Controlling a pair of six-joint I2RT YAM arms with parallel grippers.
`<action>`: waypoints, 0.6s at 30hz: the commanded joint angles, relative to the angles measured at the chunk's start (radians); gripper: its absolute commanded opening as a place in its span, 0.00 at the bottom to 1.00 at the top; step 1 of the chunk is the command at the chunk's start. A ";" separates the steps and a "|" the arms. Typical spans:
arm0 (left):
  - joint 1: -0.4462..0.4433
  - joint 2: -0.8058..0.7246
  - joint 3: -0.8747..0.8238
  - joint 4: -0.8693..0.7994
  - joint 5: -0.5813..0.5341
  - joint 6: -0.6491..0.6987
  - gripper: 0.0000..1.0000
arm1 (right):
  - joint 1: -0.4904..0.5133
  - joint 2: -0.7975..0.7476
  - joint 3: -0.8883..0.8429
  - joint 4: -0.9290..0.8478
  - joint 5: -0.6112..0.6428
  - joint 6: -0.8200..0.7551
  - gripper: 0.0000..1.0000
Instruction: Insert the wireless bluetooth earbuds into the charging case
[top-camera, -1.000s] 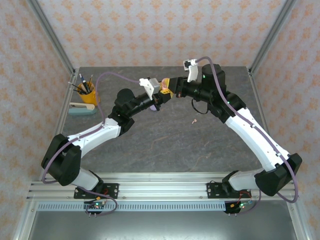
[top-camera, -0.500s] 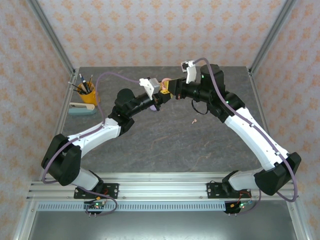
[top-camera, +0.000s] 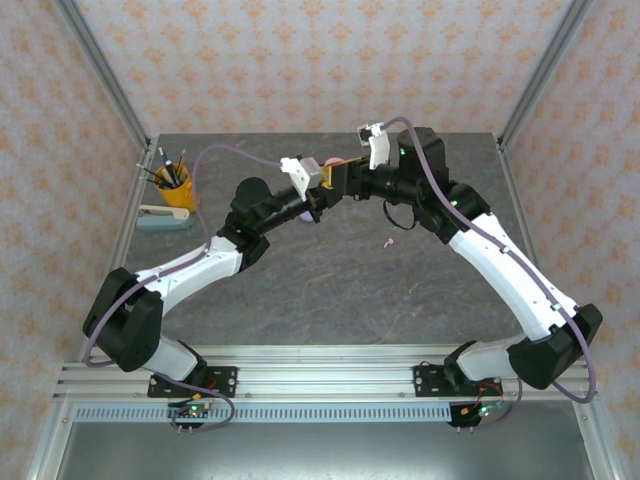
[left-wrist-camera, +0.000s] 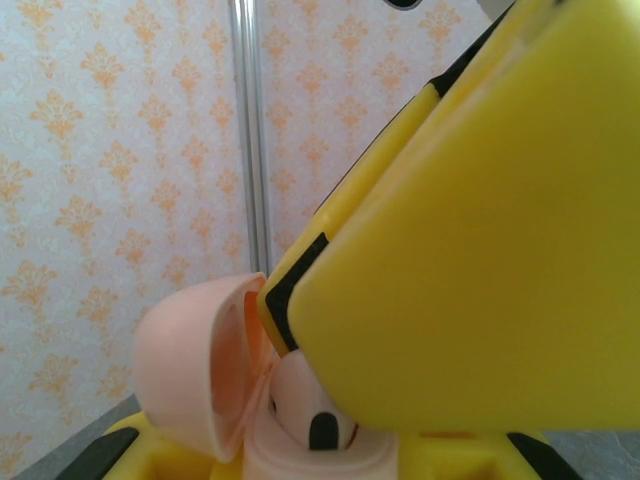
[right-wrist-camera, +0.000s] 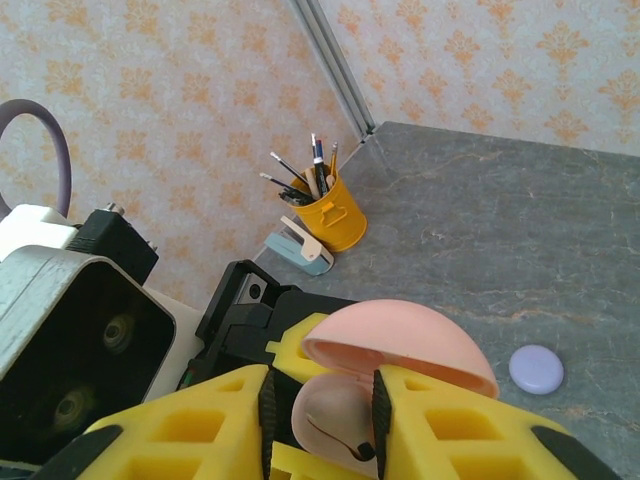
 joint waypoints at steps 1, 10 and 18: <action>-0.006 -0.017 0.017 0.086 -0.023 -0.011 0.00 | 0.011 0.008 0.031 -0.056 0.020 0.018 0.35; -0.002 -0.034 -0.031 0.101 -0.075 0.004 0.00 | 0.010 -0.084 0.101 -0.093 0.170 0.096 0.48; 0.018 -0.099 -0.104 0.102 -0.107 0.006 0.00 | -0.055 -0.116 0.094 -0.352 0.589 0.345 0.58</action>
